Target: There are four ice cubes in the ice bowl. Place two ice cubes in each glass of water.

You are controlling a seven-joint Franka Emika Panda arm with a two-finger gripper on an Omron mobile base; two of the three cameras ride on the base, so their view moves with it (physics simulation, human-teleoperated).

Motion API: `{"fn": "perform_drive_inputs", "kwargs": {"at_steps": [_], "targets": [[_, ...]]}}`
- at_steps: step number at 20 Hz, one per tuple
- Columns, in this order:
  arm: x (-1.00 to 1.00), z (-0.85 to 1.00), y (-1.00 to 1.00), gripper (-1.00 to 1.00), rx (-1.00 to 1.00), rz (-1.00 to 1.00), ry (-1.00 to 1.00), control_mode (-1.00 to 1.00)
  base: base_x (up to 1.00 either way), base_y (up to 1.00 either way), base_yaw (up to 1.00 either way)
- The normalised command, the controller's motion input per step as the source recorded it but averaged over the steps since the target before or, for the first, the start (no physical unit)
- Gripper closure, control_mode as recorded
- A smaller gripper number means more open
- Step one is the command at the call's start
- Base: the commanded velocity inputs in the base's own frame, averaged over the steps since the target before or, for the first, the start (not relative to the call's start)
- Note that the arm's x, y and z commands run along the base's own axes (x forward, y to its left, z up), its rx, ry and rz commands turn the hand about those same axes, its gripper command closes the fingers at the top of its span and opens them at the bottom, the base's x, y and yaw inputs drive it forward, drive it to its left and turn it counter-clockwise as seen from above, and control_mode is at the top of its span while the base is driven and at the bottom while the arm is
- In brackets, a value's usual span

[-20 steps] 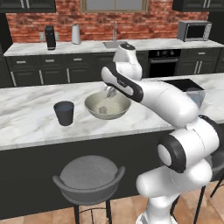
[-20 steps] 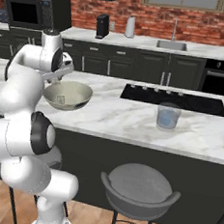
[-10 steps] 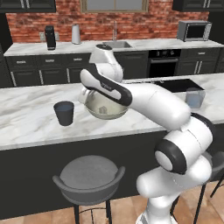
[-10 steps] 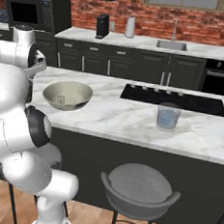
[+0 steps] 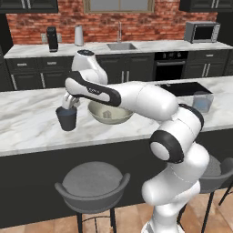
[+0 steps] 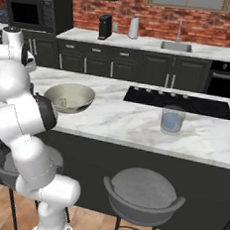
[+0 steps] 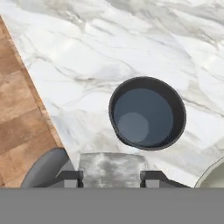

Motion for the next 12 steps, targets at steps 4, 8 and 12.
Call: {"fn": "perform_drive_inputs", "kwargs": {"at_steps": [4,8,12], "targets": [[0.37,-0.45,0.18,1.0,-0.06,0.0,0.03,-1.0,0.0,0.0,0.0],[0.52,-0.06,0.1,1.0,0.0,0.01,0.05,-1.0,0.0,0.0,0.0],[0.46,0.0,0.09,1.0,0.0,0.01,0.01,-1.0,0.0,0.0,0.0]]}}
